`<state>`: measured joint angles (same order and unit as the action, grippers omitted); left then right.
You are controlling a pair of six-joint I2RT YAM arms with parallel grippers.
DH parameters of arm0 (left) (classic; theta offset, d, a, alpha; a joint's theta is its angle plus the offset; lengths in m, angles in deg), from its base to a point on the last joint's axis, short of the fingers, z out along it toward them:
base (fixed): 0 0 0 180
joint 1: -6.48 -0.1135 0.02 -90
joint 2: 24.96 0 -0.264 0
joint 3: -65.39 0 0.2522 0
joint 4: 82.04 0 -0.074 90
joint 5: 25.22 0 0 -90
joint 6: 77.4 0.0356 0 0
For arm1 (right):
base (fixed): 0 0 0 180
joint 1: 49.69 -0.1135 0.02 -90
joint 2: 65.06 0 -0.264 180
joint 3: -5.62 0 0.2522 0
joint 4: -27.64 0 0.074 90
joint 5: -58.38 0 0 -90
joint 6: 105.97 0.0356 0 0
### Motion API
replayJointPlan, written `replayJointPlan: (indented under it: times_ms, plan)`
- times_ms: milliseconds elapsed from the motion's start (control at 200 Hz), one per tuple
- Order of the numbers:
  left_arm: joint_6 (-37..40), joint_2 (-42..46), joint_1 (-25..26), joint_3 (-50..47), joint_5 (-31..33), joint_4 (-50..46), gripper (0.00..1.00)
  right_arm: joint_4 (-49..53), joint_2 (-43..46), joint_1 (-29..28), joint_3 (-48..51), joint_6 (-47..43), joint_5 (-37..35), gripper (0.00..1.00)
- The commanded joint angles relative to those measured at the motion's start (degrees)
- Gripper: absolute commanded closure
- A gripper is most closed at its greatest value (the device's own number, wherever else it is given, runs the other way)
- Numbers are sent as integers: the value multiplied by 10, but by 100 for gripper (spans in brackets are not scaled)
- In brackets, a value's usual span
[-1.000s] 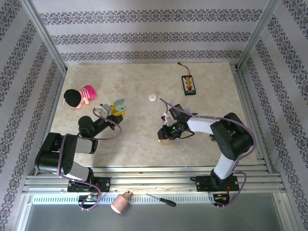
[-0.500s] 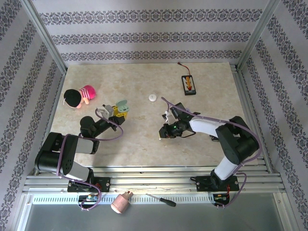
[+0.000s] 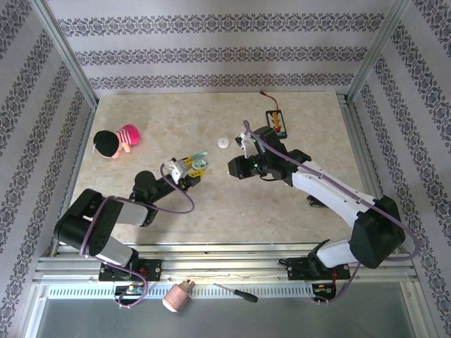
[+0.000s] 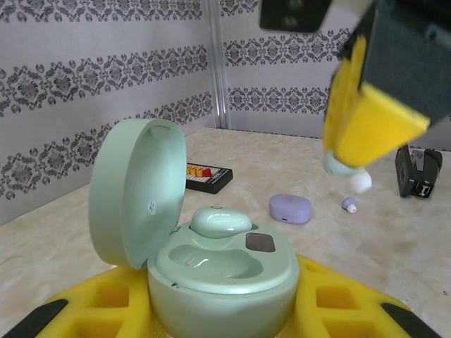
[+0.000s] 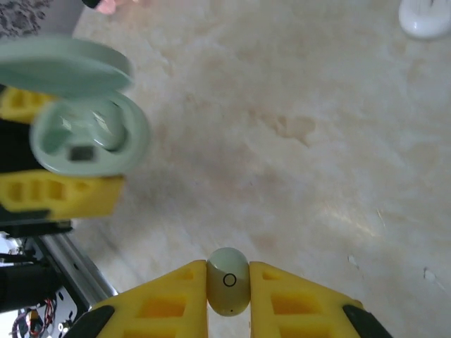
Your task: Insert the wireless bluetooth earbuds into the charging case
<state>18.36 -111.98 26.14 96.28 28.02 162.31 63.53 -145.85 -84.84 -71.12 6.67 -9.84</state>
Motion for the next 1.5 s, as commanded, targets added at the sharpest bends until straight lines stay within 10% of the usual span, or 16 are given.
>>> replayJointPlan:
  times_ms: [0,1494]
  plan:
    - [32,-12,23,20,26,36,79,16,6,-17,-34,-18,-35,84]
    - [7,-61,81,66,89,37,79,-43,-90,-81,-83,-16,-44,80]
